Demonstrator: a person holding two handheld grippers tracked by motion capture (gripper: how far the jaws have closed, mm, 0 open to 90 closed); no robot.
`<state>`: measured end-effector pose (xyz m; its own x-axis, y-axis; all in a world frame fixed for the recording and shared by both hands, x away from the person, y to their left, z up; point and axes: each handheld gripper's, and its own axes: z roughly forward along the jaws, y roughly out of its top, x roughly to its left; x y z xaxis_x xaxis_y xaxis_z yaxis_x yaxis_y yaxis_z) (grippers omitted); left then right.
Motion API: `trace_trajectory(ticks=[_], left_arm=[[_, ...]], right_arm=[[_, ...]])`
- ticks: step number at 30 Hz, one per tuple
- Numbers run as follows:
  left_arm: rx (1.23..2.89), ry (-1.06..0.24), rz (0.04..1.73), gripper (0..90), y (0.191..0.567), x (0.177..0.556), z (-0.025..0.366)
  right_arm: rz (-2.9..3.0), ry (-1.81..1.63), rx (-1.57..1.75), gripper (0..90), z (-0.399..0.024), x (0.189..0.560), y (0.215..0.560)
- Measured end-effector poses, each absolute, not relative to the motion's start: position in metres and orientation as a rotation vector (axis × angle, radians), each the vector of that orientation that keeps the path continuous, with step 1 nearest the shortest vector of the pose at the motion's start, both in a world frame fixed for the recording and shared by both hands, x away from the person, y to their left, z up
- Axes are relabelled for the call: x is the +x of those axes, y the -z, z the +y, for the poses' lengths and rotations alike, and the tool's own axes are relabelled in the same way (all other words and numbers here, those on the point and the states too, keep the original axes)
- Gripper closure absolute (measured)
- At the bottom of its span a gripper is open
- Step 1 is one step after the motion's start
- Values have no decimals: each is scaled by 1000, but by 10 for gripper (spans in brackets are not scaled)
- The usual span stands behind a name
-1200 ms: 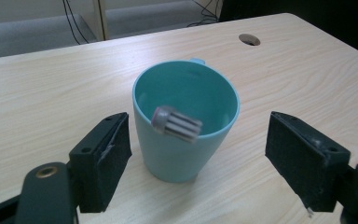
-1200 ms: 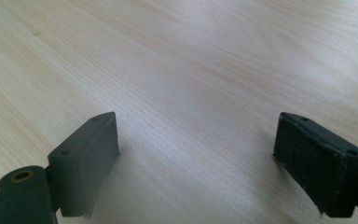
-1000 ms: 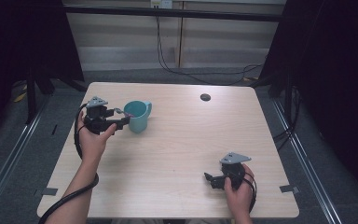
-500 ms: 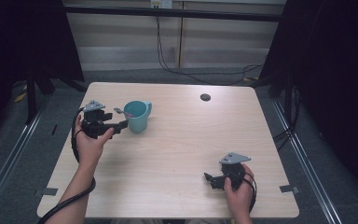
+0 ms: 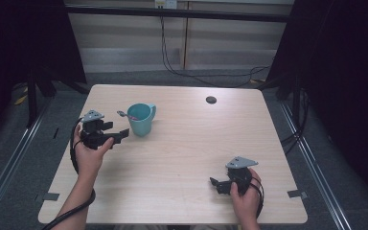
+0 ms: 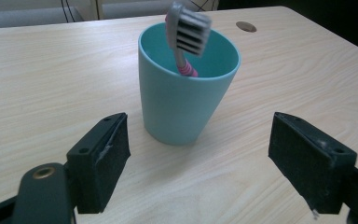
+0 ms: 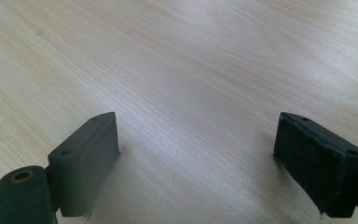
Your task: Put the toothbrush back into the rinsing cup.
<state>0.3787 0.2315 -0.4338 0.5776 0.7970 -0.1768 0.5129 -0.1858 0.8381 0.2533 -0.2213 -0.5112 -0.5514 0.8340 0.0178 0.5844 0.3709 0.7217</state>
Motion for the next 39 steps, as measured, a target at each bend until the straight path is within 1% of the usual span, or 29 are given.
trace_trajectory(ticks=[11, 22, 39], left_arm=[[1835, -362, 1104, 202, 445, 371, 239], [1883, -347, 1061, 169, 460, 363, 238], [1908, -334, 1075, 163, 487, 348, 240]], right_arm=[[2287, -989, 1241, 135, -221, 253, 511], [2290, -989, 1234, 134, -221, 253, 511], [2293, -987, 1235, 135, -221, 253, 511]])
